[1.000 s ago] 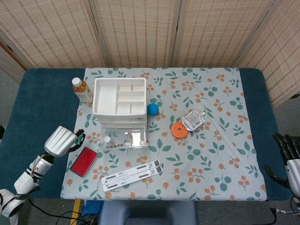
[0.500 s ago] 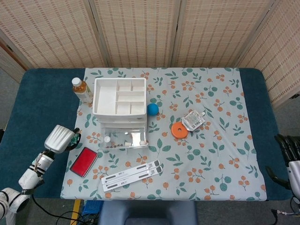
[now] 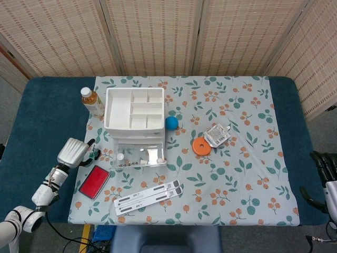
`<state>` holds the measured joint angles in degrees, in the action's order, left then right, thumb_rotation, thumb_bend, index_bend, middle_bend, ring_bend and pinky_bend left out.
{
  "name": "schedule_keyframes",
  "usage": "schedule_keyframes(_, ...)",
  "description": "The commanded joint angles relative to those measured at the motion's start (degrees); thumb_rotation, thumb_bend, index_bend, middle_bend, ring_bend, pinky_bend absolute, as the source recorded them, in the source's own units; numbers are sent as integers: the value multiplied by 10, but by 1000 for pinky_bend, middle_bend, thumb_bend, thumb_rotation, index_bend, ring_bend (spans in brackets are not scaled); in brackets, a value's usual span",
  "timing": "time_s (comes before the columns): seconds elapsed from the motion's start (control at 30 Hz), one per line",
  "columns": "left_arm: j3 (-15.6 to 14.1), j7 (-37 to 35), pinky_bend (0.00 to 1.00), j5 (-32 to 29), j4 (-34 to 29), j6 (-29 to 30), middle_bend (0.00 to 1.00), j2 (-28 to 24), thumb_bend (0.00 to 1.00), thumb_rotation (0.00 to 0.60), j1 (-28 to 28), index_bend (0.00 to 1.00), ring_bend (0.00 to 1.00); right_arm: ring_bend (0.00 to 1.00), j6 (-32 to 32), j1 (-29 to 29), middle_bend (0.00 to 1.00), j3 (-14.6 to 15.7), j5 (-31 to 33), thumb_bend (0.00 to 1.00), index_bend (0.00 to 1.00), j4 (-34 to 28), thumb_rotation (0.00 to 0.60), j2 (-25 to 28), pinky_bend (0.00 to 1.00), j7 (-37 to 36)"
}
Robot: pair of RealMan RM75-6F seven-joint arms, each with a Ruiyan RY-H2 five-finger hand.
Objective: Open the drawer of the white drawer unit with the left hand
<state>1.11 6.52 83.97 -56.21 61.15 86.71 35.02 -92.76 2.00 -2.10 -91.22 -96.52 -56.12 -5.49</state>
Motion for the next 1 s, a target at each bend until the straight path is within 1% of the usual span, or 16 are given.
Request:
schedule_keyframes(0.03,7,4,1000,-14,-25,4,888,-11,213,600,-11,131,1000,0,1,-1,57,0,0,315,10,1,600,0,54,0)
schedule_keyframes(0.17,26,17,1000,-49,-87,23,866,-38,213,600,-33,92,997,0,7,-3,57,0,2,314,10,3,600,-1,54,-1)
schedule_keyframes(0.27,47,37,1000,-86,-148,53,837,-61,213,600,-58,91,958,0,15,-7,57,1,3,315,9,4,600,-1,54,-2)
schedule_keyframes(0.43,63,74,1000,-141,-257,92,735,-105,213,600,-98,124,799,0,29,-13,57,3,2,316,10,6,600,-1,54,-2)
schedule_keyframes(0.5,62,82,998,-147,-290,114,699,-118,213,600,-116,148,749,0,38,-17,57,6,1,321,10,6,600,0,54,-2)
schedule_keyframes(0.53,60,86,982,-148,-301,125,679,-122,213,600,-123,159,722,0,43,-19,57,7,1,323,10,6,600,1,54,-2)
schedule_keyframes(0.63,52,103,896,-145,-332,164,634,-131,212,600,-149,167,658,0,56,-26,57,9,-2,327,10,5,600,1,54,-6)
schedule_keyframes(0.7,45,109,858,-136,-348,189,623,-135,213,600,-167,173,632,0,63,-31,57,11,-6,327,9,5,600,0,54,-14)
schedule_keyframes(0.87,24,125,820,-105,-382,233,614,-153,212,600,-199,188,603,0,70,-42,57,15,-22,327,10,12,600,-8,54,-18)
schedule_keyframes(1.0,14,134,807,-91,-409,249,609,-174,213,600,-217,198,595,0,71,-45,65,17,-28,327,10,22,600,-20,54,-21)
